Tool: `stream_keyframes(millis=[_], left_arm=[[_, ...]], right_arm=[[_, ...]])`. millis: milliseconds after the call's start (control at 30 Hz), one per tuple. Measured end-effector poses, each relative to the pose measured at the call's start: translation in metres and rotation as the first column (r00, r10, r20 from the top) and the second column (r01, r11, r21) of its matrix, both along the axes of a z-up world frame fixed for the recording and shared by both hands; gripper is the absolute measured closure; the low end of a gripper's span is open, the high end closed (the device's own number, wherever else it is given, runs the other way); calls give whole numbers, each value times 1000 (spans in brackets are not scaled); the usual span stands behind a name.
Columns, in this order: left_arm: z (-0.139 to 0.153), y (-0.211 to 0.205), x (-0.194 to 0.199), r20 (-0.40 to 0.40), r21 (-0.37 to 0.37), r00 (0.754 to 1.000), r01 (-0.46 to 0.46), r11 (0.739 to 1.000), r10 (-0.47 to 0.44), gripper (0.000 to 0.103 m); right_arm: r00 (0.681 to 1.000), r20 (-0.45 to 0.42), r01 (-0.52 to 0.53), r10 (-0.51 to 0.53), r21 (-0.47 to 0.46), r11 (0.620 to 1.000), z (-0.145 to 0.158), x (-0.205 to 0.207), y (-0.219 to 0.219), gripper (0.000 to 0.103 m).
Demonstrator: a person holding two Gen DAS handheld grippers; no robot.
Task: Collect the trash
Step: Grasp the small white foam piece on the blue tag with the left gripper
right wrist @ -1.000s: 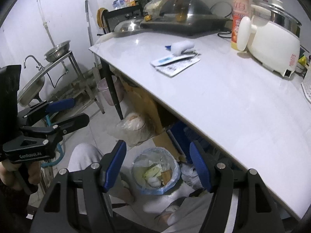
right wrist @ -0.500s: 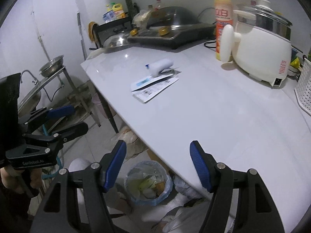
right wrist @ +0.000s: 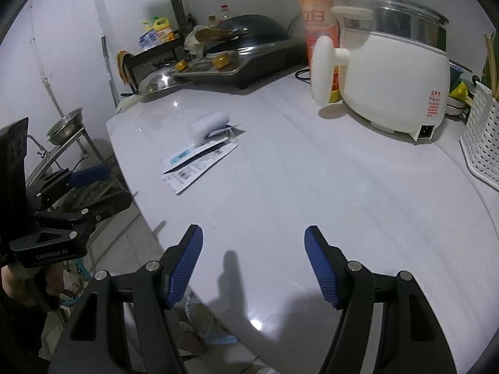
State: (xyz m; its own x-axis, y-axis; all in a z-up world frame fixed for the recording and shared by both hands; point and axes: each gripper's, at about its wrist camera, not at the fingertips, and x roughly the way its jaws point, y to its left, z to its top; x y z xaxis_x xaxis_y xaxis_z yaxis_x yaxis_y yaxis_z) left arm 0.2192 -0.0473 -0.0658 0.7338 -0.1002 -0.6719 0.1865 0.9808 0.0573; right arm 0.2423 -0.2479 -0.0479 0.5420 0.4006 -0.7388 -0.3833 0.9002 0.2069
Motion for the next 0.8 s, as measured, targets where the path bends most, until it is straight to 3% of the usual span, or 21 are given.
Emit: stream_keyframes(millis=[200, 433, 800], left_arm=[[-2, 1, 26, -4, 4, 1000, 10, 1000, -10, 31], [-6, 4, 60, -30, 20, 1000, 5, 1000, -4, 54], [-6, 9, 101, -33, -9, 999, 1, 1000, -1, 54]], right_arm=[[1000, -7, 10, -10, -11, 1000, -6, 19, -3, 37], [1000, -14, 21, -21, -9, 1000, -13, 40, -2, 37], [1000, -11, 14, -14, -4, 1000, -11, 64, 11, 37]])
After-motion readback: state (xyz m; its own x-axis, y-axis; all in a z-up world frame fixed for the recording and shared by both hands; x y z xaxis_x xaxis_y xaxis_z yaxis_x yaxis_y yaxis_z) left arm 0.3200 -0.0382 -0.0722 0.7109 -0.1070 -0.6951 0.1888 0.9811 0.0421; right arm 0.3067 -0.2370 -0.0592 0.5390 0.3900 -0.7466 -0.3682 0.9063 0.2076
